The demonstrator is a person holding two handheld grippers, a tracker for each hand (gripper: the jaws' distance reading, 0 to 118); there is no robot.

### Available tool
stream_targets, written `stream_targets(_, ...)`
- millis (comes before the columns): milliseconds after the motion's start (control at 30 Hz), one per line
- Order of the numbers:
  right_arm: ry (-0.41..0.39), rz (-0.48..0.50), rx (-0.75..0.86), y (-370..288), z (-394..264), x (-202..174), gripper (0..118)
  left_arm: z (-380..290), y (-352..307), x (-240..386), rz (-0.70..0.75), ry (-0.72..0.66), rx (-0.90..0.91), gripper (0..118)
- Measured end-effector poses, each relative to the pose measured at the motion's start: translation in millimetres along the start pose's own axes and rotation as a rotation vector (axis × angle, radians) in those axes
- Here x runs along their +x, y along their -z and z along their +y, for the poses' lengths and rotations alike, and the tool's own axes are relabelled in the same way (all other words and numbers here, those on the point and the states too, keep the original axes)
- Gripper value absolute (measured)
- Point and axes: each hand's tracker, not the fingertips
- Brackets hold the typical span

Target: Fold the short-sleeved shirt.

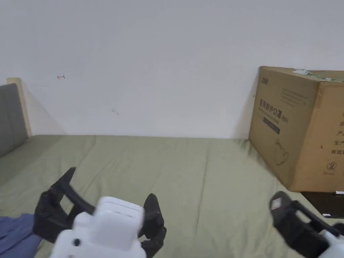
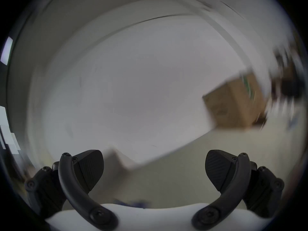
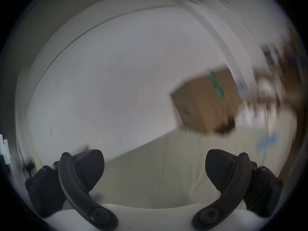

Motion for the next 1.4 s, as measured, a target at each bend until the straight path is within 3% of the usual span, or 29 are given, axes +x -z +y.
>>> stream_targets(100,0.795,-0.183,-0.194,11.7,-13.4,60.3,118,-42.3,-3.2,59.7,0.142,0.807,0.224,118)
stream_targets(133,1.046,-0.237,-0.279,15.9,-28.4,80.9,118,-63.1,-1.3,69.6,0.169,1.038,0.299,118)
stream_targets(167,1.262,-0.279,-0.363,17.1,-42.2,100.9,118,-74.3,0.6,72.5,0.178,1.157,0.335,118)
stream_targets(200,1.463,-0.257,-0.374,15.7,-57.7,112.8,118,-75.0,1.2,73.0,0.161,1.156,0.329,118)
stream_targets(233,1.579,-0.258,-0.338,12.9,-67.3,116.9,118,-61.6,-0.1,71.7,0.115,1.008,0.280,118)
stream_targets(267,1.585,-0.251,-0.304,12.5,-67.5,117.7,118,-50.0,0.7,65.5,0.061,0.794,0.216,118)
stream_targets(300,1.471,-0.238,-0.283,12.8,-64.8,116.7,118,-33.1,2.7,55.4,0.001,0.587,0.133,118)
stream_targets(367,1.134,-0.207,-0.245,18.8,-34.7,106.2,118,-10.2,14.4,25.9,-0.069,0.186,-0.007,118)
stream_targets(467,0.665,-0.035,-0.118,21.2,4.1,61.9,118,-6.0,28.4,-25.8,-0.100,-0.349,-0.105,118)
stream_targets(533,0.241,0.065,-0.045,16.4,19.1,27.1,118,-21.6,29.5,-51.0,-0.124,-0.699,-0.118,118)
stream_targets(600,-0.268,0.112,0.061,6.9,8.0,-11.5,118,-35.8,28.8,-57.6,-0.156,-0.840,-0.153,118)
stream_targets(633,-0.517,0.070,0.123,2.0,-4.0,-26.0,118,-38.6,27.8,-55.7,-0.136,-0.821,-0.167,118)
stream_targets(667,-0.685,0.035,0.153,0.6,-16.5,-32.9,118,-38.1,25.4,-48.2,-0.118,-0.798,-0.175,118)
stream_targets(700,-0.795,0.010,0.153,1.1,-28.5,-38.2,118,-38.9,23.2,-42.9,-0.097,-0.756,-0.175,118)
stream_targets(733,-0.820,0.012,0.136,0.8,-35.3,-39.3,118,-39.2,21.5,-39.2,-0.082,-0.718,-0.176,118)
stream_targets(833,-0.620,0.031,0.032,2.3,-34.9,-27.9,118,-37.3,15.1,-34.0,-0.098,-0.685,-0.144,118)
stream_targets(900,-0.578,-0.014,0.025,3.5,-36.9,-25.4,118,-35.5,14.6,-34.0,-0.110,-0.671,-0.124,118)
stream_targets(1167,-0.668,0.003,0.107,-5.0,-32.6,-19.9,118,-30.8,10.6,-28.8,-0.095,-0.631,-0.080,118)
stream_targets(1400,-0.676,0.021,0.093,-4.6,-29.0,-22.6,118,-28.9,10.7,-28.0,-0.119,-0.649,-0.093,118)
